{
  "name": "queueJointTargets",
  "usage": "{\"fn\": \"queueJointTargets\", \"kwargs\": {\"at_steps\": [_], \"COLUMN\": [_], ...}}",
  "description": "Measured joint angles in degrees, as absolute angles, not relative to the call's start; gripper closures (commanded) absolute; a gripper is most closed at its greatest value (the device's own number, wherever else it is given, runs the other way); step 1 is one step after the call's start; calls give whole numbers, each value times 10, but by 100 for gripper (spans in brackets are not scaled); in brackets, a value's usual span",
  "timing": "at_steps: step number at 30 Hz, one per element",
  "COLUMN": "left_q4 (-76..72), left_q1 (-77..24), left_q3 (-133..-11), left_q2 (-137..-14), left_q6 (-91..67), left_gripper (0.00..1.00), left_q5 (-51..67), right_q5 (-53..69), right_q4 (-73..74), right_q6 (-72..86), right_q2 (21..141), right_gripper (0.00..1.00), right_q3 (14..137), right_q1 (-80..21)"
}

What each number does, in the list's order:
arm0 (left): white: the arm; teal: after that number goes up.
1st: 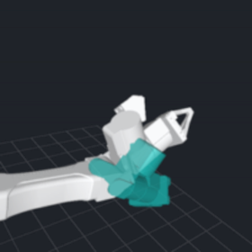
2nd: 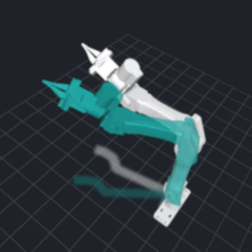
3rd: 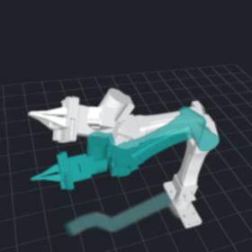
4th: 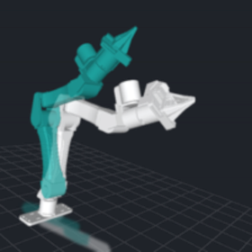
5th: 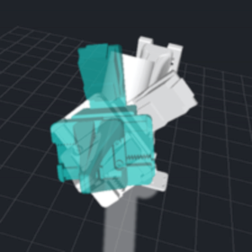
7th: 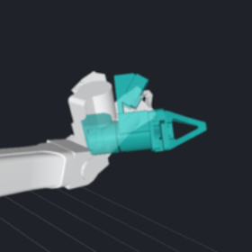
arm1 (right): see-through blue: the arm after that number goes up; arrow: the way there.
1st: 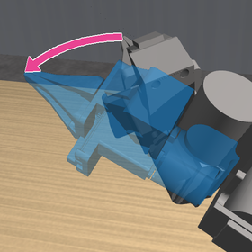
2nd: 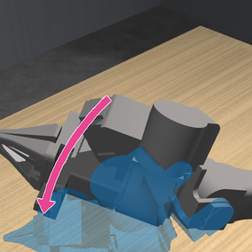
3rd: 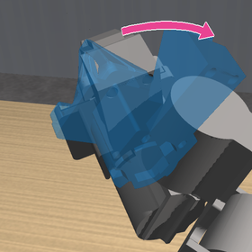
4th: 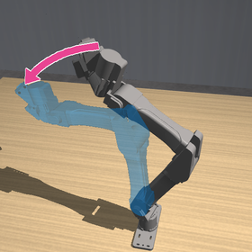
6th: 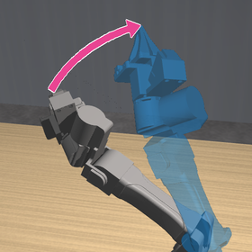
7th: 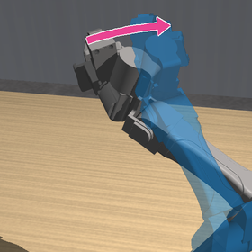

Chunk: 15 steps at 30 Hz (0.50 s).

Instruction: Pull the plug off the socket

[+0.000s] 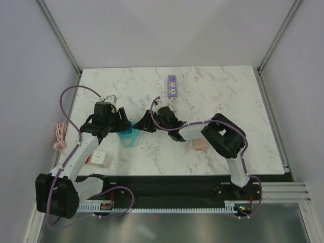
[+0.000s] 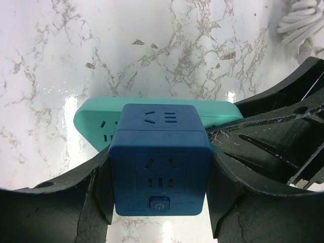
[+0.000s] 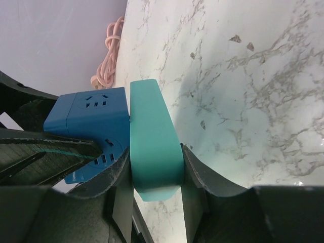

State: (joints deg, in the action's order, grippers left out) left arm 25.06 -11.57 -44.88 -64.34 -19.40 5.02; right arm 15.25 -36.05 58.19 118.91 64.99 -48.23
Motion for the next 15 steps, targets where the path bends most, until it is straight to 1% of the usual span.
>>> {"fn": "queueJointTargets", "kwargs": {"at_steps": [4, 15], "left_q4": [250, 252], "left_q1": [-115, -116], "left_q3": [-432, -426], "left_q2": [-618, -616], "left_q6": [-190, -191], "left_gripper": [98, 98], "left_q5": [41, 22], "right_q5": [145, 161], "right_q4": [-355, -389], "right_q6": [583, 603], "right_q2": [1190, 1215], "right_gripper": [100, 100], "right_q3": [654, 655], "right_q1": [-489, -488]}}
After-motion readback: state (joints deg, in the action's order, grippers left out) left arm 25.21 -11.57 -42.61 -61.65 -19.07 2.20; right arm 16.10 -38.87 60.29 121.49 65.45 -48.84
